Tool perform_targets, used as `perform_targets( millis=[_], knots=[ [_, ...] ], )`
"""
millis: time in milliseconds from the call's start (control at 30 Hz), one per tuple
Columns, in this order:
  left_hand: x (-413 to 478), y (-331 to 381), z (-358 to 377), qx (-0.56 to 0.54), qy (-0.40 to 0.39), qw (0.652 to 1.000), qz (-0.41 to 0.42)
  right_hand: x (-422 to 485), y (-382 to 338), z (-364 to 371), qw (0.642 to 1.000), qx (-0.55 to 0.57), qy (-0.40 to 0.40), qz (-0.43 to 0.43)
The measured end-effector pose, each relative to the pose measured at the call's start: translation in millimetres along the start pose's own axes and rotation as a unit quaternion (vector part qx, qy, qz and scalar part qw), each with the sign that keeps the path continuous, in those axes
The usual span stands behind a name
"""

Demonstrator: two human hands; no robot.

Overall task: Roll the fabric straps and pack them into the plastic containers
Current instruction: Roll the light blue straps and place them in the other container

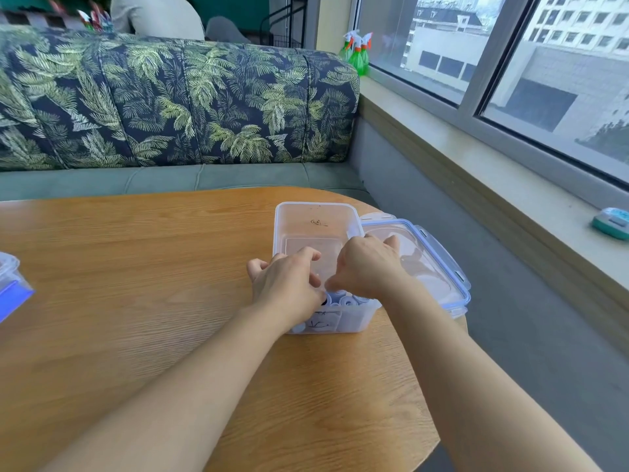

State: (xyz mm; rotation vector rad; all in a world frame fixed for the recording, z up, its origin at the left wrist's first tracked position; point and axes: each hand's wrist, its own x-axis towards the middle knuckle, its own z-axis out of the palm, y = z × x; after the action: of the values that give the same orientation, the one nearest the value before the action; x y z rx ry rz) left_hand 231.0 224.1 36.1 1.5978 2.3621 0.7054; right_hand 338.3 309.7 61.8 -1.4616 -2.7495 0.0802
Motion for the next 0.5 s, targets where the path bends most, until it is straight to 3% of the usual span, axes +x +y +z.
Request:
perform_targets(
  millis=[500],
  knots=[
    [2.4,-1.1,1.1,0.016,-0.005,1.0,0.0,-1.5,-0.4,1.8,1.0,0.015,-0.016,0.003]
  ],
)
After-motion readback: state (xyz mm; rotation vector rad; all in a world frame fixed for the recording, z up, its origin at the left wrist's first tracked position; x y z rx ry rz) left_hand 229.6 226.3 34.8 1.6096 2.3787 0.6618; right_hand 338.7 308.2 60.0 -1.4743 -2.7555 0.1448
